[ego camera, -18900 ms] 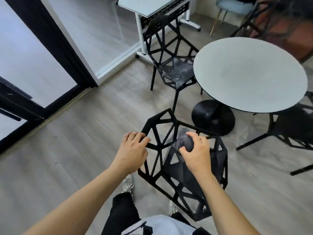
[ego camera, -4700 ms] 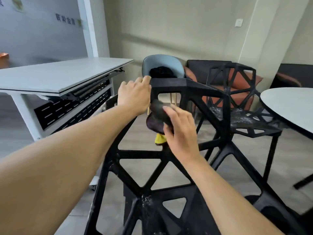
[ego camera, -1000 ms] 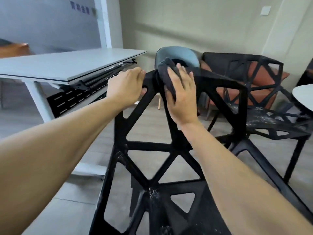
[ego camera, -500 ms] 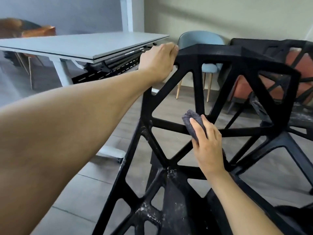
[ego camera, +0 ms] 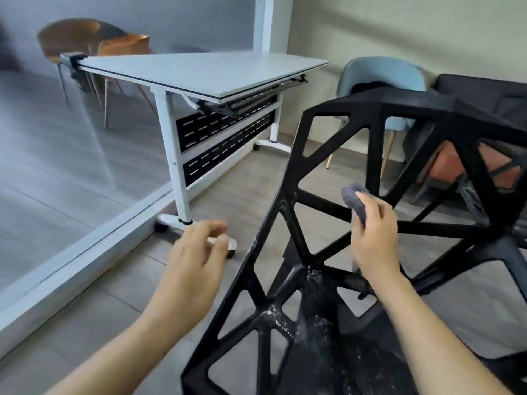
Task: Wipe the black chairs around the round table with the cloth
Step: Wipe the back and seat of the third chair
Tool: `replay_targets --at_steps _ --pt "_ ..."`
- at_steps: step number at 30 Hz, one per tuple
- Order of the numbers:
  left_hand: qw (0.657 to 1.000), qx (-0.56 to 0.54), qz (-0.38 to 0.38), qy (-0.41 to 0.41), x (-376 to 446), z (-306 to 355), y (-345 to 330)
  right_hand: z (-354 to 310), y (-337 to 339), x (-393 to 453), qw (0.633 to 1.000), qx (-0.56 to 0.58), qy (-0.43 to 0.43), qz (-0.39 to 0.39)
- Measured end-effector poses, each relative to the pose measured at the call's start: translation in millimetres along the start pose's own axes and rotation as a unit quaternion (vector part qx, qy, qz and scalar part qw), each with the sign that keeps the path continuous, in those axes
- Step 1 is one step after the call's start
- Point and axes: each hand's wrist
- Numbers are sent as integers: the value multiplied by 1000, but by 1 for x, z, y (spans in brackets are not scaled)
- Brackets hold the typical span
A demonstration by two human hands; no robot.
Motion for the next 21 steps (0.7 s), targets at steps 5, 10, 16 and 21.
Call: replay_targets --at_steps 5,10,16,21 --pt "995 102 12 7 -94 -74 -10 -76 5 53 967 2 248 52" --pt "994 71 77 42 -82 -88 -24 -100 -62 87 913 -132 379 -76" --pt "997 66 9 47 -73 -94 -16 -108 -70 60 935 -34 339 -101" --pt "991 115 19 60 -81 -90 -5 -155 -51 -10 933 29 340 -112"
Point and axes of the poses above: each hand's wrist, its own x-axis towards the middle knuckle, its own y-axis out of the back of the hand, z = x × y, and after that the axes turned 15 degrees about y, right-handed
